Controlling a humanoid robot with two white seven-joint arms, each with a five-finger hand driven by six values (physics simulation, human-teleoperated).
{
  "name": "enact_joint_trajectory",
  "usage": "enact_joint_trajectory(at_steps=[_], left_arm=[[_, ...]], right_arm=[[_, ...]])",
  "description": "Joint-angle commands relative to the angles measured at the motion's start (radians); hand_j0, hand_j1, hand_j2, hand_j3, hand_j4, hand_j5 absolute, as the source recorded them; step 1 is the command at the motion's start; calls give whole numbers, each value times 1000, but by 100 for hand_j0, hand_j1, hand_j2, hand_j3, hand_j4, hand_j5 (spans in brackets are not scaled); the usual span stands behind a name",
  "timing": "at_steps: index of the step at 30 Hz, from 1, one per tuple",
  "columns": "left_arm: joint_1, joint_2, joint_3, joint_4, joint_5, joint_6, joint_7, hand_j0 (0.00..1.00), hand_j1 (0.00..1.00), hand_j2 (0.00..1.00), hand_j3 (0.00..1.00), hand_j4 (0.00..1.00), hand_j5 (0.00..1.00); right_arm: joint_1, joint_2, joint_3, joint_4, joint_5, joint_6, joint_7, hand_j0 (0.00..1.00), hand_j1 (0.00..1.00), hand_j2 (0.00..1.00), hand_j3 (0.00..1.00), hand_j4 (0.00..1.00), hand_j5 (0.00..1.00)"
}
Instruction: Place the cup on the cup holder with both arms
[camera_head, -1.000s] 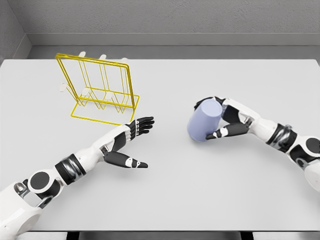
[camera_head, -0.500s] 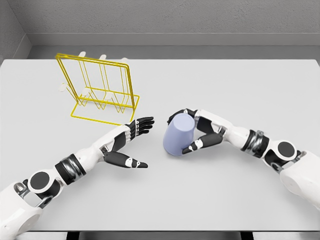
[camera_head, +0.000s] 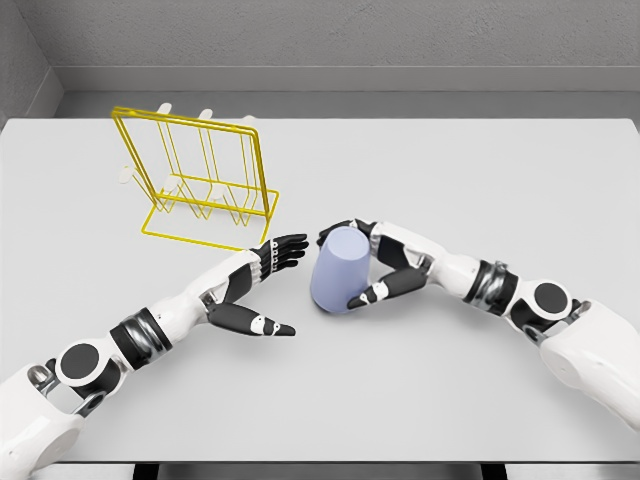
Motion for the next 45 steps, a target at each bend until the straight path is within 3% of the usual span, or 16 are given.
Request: enact_joint_trajectory(at_steps=[1,10,20,23,26,29,32,34,37,40,45], left_arm=[[0,0,2,1,4,1,0,100,100,100,100,100,100],[2,-3,2,5,4,1,1,100,100,100,100,100,100],[9,-5,2,5,4,-2,0,100,100,100,100,100,100],[9,-16,15,20,4,-1,0,100,100,100,100,100,100],[0,-57,20,63,2,1,0,100,100,100,100,100,100],[-2,-88,31,89,1,2,0,100,100,100,100,100,100],[-3,-112,31,110,1,2,0,100,100,100,100,100,100],[-3,-132,32,113,-47,2,0,100,100,100,100,100,100],[-3,-137,31,113,-48,4,0,100,100,100,100,100,100],[-3,-151,31,132,-48,4,0,100,100,100,100,100,100],[-17,-151,32,159,-48,4,0,100,100,100,100,100,100]], right_arm=[[2,-1,-2,1,18,1,-2,100,100,100,100,100,100],[-21,-31,-10,6,20,-2,-1,100,100,100,100,100,100],[-138,-226,-16,30,20,-13,3,100,100,100,100,100,100],[-196,-248,-14,24,20,-14,3,100,100,100,100,100,100],[-233,-286,-5,17,23,-47,10,100,100,100,100,100,100],[-239,-334,-7,20,23,-194,9,100,100,100,100,100,100],[-239,-360,-4,23,24,-194,10,100,100,100,100,100,100],[-239,-369,-4,33,24,-194,12,100,100,100,100,100,100],[-252,-369,-5,35,123,-194,9,100,100,100,100,100,100],[-301,-366,-11,58,437,-194,1,100,100,100,100,100,100],[-313,-386,-25,59,471,-194,1,100,100,100,100,100,100]])
